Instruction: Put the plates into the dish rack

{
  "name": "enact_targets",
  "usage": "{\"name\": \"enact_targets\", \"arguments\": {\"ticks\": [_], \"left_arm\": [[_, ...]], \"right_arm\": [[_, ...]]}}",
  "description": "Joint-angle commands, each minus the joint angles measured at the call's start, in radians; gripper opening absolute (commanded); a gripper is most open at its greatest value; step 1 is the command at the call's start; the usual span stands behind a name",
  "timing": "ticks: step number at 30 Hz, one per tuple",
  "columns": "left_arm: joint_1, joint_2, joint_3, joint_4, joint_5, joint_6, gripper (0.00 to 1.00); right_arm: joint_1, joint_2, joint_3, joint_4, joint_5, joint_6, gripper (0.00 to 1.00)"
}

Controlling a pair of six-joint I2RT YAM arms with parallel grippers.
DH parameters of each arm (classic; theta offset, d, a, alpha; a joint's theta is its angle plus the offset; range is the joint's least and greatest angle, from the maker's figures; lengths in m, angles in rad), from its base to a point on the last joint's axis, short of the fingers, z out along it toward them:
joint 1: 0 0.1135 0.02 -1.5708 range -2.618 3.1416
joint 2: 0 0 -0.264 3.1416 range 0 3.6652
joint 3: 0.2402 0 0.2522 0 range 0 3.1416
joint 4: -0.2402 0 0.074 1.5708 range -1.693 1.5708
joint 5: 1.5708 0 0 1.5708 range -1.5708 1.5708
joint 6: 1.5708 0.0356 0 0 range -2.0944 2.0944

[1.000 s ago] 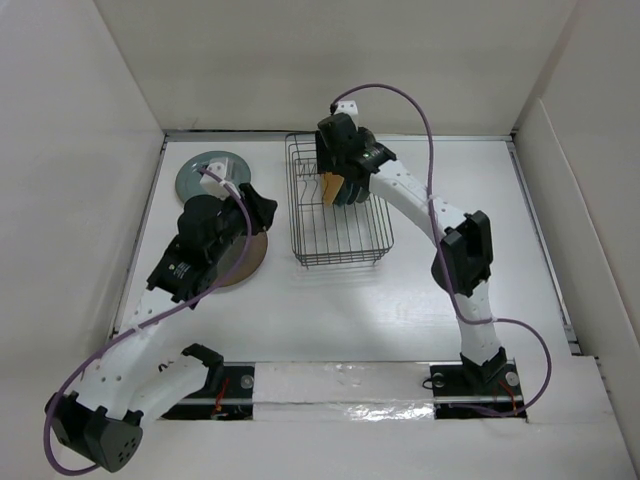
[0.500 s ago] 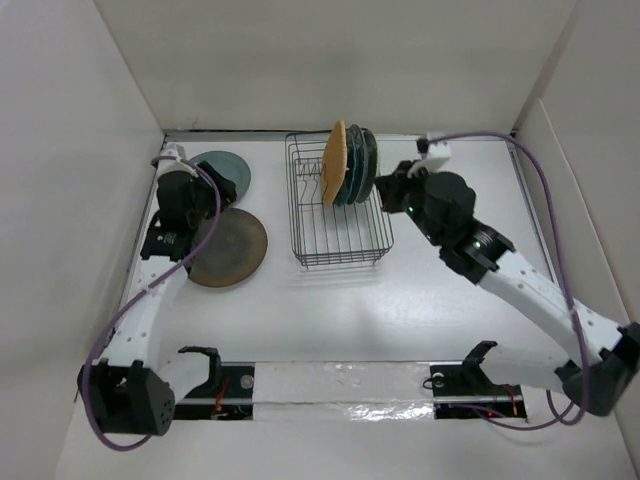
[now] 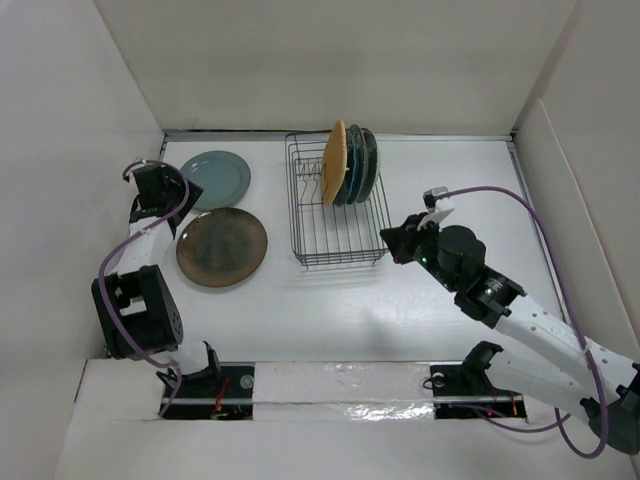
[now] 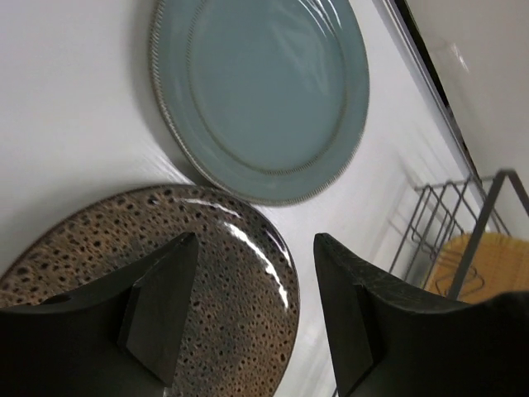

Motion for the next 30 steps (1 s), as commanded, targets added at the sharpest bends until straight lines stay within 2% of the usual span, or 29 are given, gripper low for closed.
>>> {"name": "enact_targets", "arguments": {"ticks": [1, 4, 8, 10, 12, 17, 23, 30], "left_arm": [[0.053, 0.026, 0.081, 0.069, -0.022, -0.042, 0.55], [0.066, 0.123, 0.167, 0.017, -0.063, -0.003, 0.52], [0.075, 0.236, 0.239, -0.007, -0.085, 0.014, 0.40], [0.075, 0.324, 0.287, -0.037, -0.089, 0.016, 0.38], [0.075, 0.360, 0.317, -0.048, -0.091, 0.014, 0.38], [0.075, 0.433, 0.377, -0.048, -0.102, 0.011, 0.46], [0.075, 0.516, 0.417, -0.060, -0.172, 0.024, 0.47], [0.075, 0.608, 0.456, -0.028, -0.086, -0.004, 0.47]], "right_arm": [[0.005, -0.041, -0.015, 0.061, -0.005, -0.024, 0.03], [-0.004, -0.067, -0.037, 0.064, 0.002, -0.026, 0.03], [-0.004, -0.081, -0.047, 0.082, -0.027, -0.022, 0.04], [-0.004, -0.078, -0.044, 0.082, -0.030, -0.023, 0.04], [-0.004, -0.079, -0.043, 0.078, -0.030, -0.025, 0.04], [-0.004, -0.084, -0.052, 0.084, -0.047, -0.021, 0.04], [-0.013, -0.072, -0.049, 0.084, -0.059, -0.021, 0.05], [-0.013, -0.058, -0.038, 0.084, -0.057, -0.026, 0.05]]}}
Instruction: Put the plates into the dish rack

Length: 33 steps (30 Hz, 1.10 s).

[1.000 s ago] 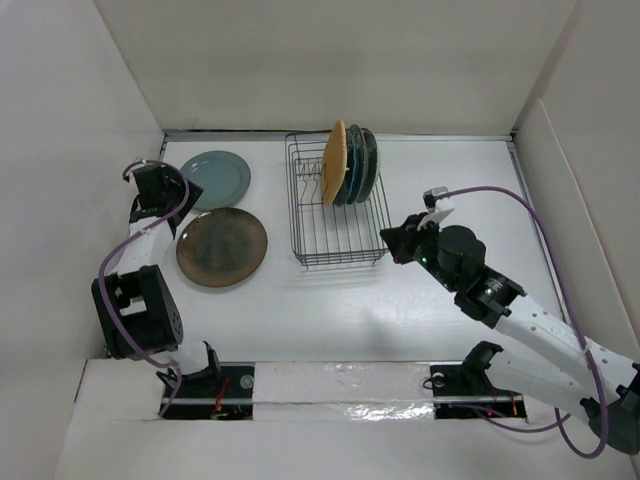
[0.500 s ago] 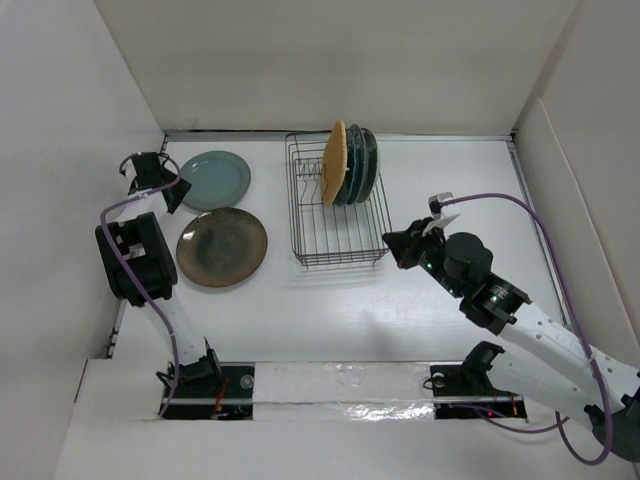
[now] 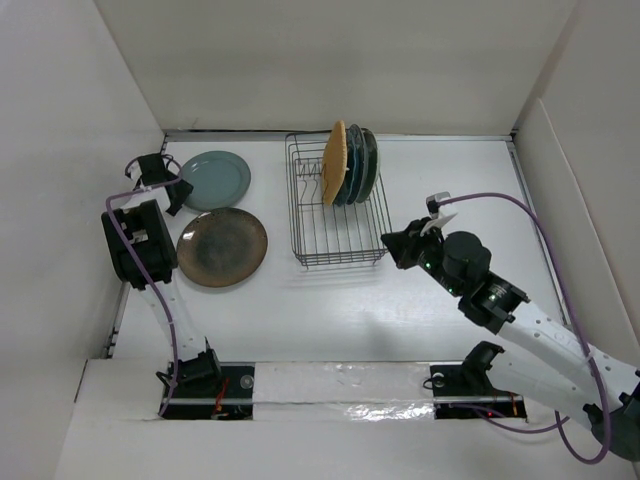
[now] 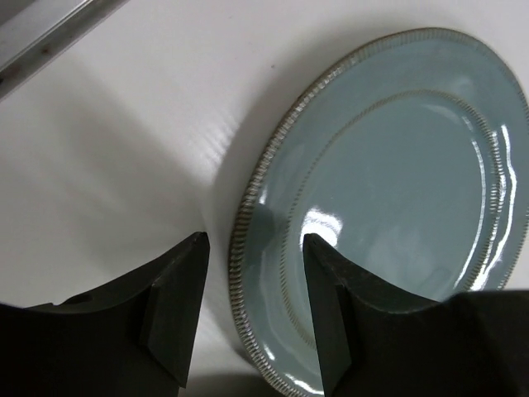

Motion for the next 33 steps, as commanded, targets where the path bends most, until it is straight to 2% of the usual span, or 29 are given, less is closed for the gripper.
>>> {"name": "enact_targets", "arguments": {"ticks": [1, 10, 13, 17, 19, 20, 23, 26, 28, 33], "left_arm": [[0.000, 0.023, 0.046, 0.030, 0.057, -0.010, 0.47], [0.000, 0.034, -0.003, 0.119, 0.099, -0.036, 0.43], [0.000, 0.029, -0.036, 0.174, 0.104, -0.050, 0.37], [0.000, 0.003, -0.107, 0.264, 0.102, -0.064, 0.20], [0.000, -0.012, -0.129, 0.306, 0.098, -0.075, 0.17], [0.000, -0.014, -0.132, 0.306, 0.093, -0.076, 0.32], [0.000, -0.011, -0.123, 0.283, 0.090, -0.070, 0.56], [0.011, 0.009, -0.085, 0.246, 0.134, -0.033, 0.61], [0.022, 0.028, -0.063, 0.217, 0.168, -0.024, 0.60], [0.032, 0.051, -0.025, 0.183, 0.222, 0.017, 0.45]], "right_arm": [[-0.005, 0.007, 0.017, 0.062, -0.009, -0.020, 0.05], [-0.005, 0.006, 0.023, 0.074, 0.014, -0.017, 0.05], [-0.005, 0.007, 0.031, 0.069, 0.025, -0.017, 0.05], [-0.005, 0.006, 0.028, 0.068, 0.024, -0.017, 0.05], [-0.005, 0.010, 0.028, 0.066, 0.024, -0.018, 0.04], [-0.005, 0.015, 0.028, 0.066, 0.025, -0.018, 0.04], [0.004, 0.021, 0.032, 0.065, 0.031, -0.020, 0.01], [0.016, 0.019, 0.029, 0.065, 0.051, -0.018, 0.01], [0.025, 0.022, 0.031, 0.066, 0.060, -0.017, 0.01], [0.034, 0.029, 0.043, 0.068, 0.070, -0.017, 0.01]]}}
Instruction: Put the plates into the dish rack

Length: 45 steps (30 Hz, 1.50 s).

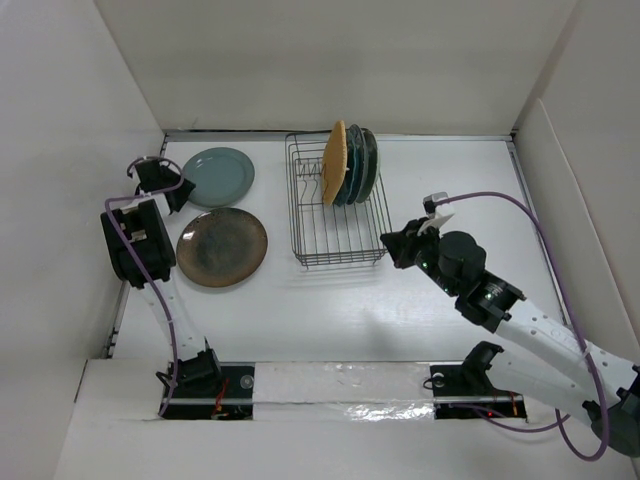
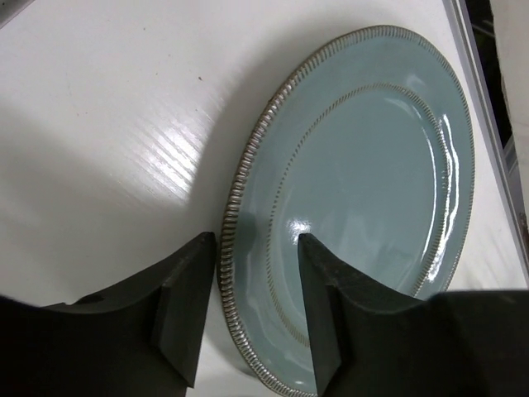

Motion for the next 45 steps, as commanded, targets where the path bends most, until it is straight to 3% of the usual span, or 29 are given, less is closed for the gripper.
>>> {"name": "enact_targets", "arguments": {"ticks": [1, 4, 7, 8, 9, 14, 26, 33, 37, 45], "left_arm": [[0.012, 0.022, 0.035, -0.067, 0.063, 0.053, 0.42], [0.021, 0.040, 0.067, -0.105, 0.082, 0.080, 0.38], [0.021, 0.049, 0.082, -0.105, 0.092, 0.117, 0.19], [0.021, 0.051, 0.084, -0.105, 0.091, 0.125, 0.03], [0.021, 0.055, 0.086, -0.106, 0.088, 0.130, 0.00], [0.055, 0.033, 0.017, -0.024, 0.160, 0.104, 0.00], [0.064, -0.352, -0.281, 0.340, 0.100, 0.002, 0.00], [0.064, -0.420, -0.306, 0.447, 0.129, -0.039, 0.00], [0.064, -0.439, -0.333, 0.558, 0.219, -0.056, 0.00], [0.064, -0.472, -0.283, 0.489, 0.264, 0.013, 0.00]], "right_arm": [[0.018, 0.004, 0.045, 0.062, 0.030, -0.015, 0.01], [0.018, 0.004, 0.050, 0.064, 0.040, -0.014, 0.01], [0.018, 0.008, 0.051, 0.068, 0.041, -0.015, 0.01], [0.018, 0.010, 0.051, 0.067, 0.041, -0.014, 0.01], [0.018, 0.008, 0.051, 0.067, 0.041, -0.013, 0.01], [0.036, 0.005, 0.050, 0.062, 0.053, -0.014, 0.01], [0.076, 0.013, 0.057, 0.068, 0.040, -0.004, 0.00], [0.098, 0.028, 0.047, 0.073, 0.053, 0.006, 0.00], [0.107, 0.045, 0.047, 0.091, 0.050, 0.013, 0.00], [0.107, 0.097, 0.068, 0.127, 0.041, 0.008, 0.03]]}}
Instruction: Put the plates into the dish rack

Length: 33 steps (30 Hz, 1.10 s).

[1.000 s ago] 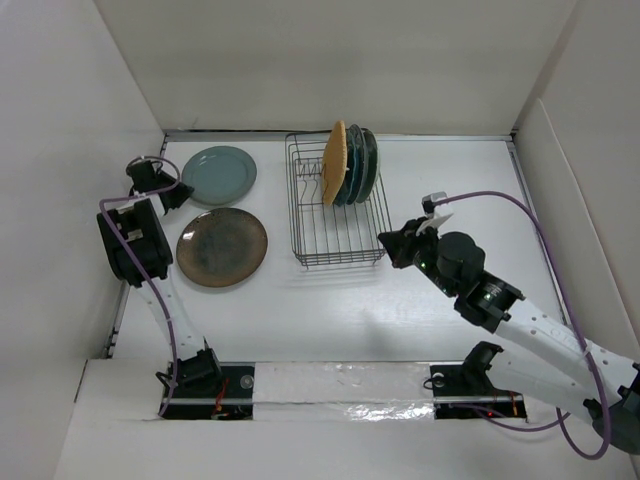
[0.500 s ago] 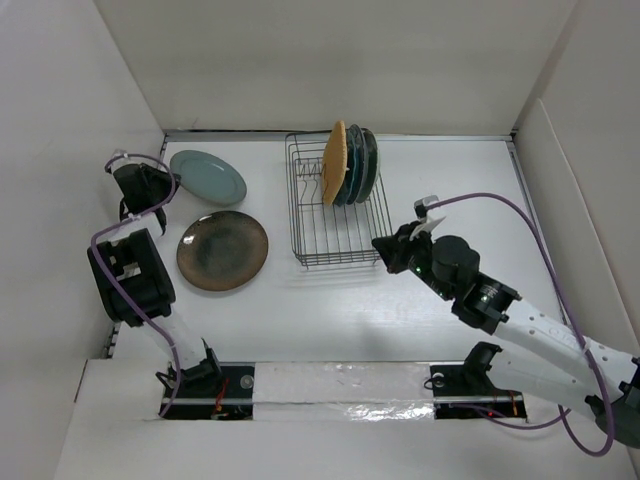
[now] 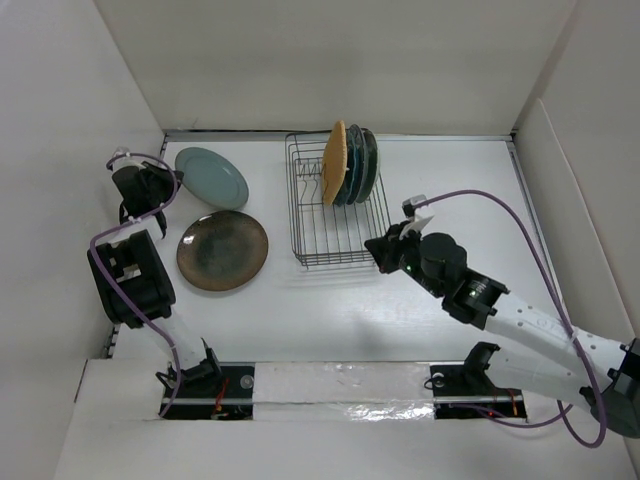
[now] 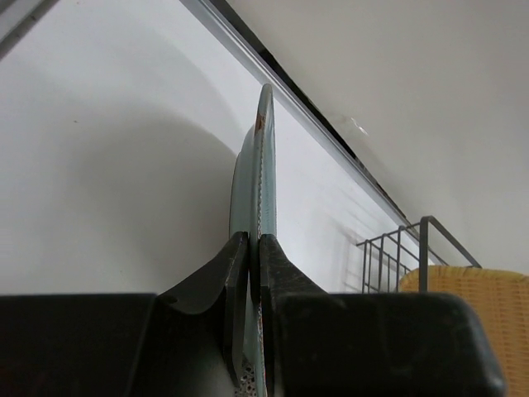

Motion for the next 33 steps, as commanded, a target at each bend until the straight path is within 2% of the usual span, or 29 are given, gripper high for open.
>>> {"name": "enact_targets", "arguments": {"ticks": [1, 10, 18, 21, 22, 24, 27, 33], "left_arm": [[0.003, -0.109, 0.060, 0.135, 0.078, 0.001, 0.00], [0.003, -0.184, 0.092, 0.183, 0.113, -0.056, 0.00], [-0.025, -0.227, 0.170, 0.149, 0.134, -0.073, 0.00], [-0.025, -0.253, 0.155, 0.146, 0.133, -0.090, 0.00], [-0.025, -0.264, 0.152, 0.146, 0.141, -0.103, 0.00], [-0.034, -0.290, 0.144, 0.140, 0.145, -0.116, 0.00], [-0.034, -0.337, 0.135, 0.128, 0.162, -0.137, 0.00], [-0.043, -0.446, 0.103, 0.112, 0.203, -0.191, 0.00]], "right_arm": [[0.009, 0.012, 0.057, 0.087, 0.005, -0.001, 0.04], [0.018, 0.070, 0.091, 0.115, -0.010, -0.010, 0.07], [0.018, 0.145, 0.145, 0.156, -0.045, -0.012, 0.11], [0.018, 0.211, 0.183, 0.189, -0.079, -0.013, 0.31], [0.018, 0.238, 0.202, 0.198, -0.122, -0.015, 0.48], [0.006, 0.338, 0.266, 0.216, -0.175, -0.007, 0.66], [-0.014, 0.445, 0.335, 0.267, -0.293, 0.031, 0.79], [-0.123, 0.619, 0.453, 0.409, -0.473, 0.158, 0.90]]}}
